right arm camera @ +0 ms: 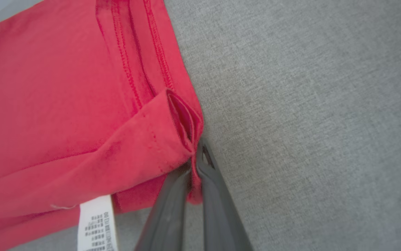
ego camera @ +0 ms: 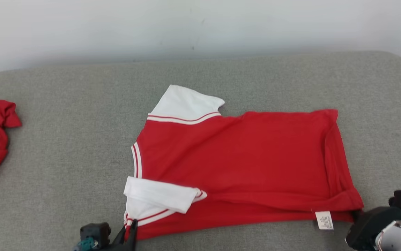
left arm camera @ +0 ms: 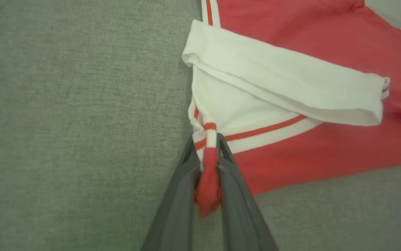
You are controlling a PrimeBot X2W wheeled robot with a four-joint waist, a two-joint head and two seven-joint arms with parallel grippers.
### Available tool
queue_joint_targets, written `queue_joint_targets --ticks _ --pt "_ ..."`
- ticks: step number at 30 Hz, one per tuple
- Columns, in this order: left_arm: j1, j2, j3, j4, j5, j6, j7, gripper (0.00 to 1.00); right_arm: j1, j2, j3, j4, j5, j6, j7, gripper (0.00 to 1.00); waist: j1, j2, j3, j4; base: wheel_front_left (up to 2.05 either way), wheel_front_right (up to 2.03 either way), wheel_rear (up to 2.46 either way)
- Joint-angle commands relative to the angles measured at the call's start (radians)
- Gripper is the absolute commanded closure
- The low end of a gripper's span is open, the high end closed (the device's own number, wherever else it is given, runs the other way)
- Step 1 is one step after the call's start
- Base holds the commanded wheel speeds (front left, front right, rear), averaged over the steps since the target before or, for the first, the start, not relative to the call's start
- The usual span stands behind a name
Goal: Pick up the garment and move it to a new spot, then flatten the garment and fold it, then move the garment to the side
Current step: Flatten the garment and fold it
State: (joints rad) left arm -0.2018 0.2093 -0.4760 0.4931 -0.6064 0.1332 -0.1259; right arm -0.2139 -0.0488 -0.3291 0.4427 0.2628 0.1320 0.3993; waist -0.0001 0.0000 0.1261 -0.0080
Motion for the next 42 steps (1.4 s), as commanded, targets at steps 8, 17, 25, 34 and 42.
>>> queue_joint_targets --ticks 8,17,25,34,42 --pt "0.116 0.027 0.000 -0.065 -0.024 0.045 0.032 1.00 0.103 -0.006 -0.039 -0.070 -0.005 -0.003 0.037 1.00 0.0001 0.0000 -0.036 -0.005 0.00 0.00 0.00" --pt "0.141 0.027 0.004 -0.118 -0.028 0.063 0.017 0.00 0.115 -0.002 -0.039 -0.092 -0.022 -0.003 0.012 0.00 0.0001 0.0000 -0.052 -0.004 0.00 0.00 0.00" --pt "0.130 0.056 0.043 -0.155 -0.044 0.076 -0.003 0.00 0.094 -0.002 -0.072 -0.136 -0.059 -0.003 0.014 0.00 0.0001 0.0000 -0.067 -0.003 0.00 0.00 0.00" --pt "-0.056 0.088 0.056 -0.190 -0.035 0.055 0.078 0.00 -0.072 -0.042 -0.003 -0.181 -0.121 -0.003 0.119 0.00 0.0001 0.0000 -0.014 -0.021 0.00 0.00 0.00" --pt "-0.346 0.059 0.029 -0.115 -0.026 0.011 0.181 0.00 -0.351 -0.111 0.122 -0.051 -0.120 -0.003 0.176 0.00 0.0001 0.0000 0.110 -0.048 0.00 0.00 0.00"
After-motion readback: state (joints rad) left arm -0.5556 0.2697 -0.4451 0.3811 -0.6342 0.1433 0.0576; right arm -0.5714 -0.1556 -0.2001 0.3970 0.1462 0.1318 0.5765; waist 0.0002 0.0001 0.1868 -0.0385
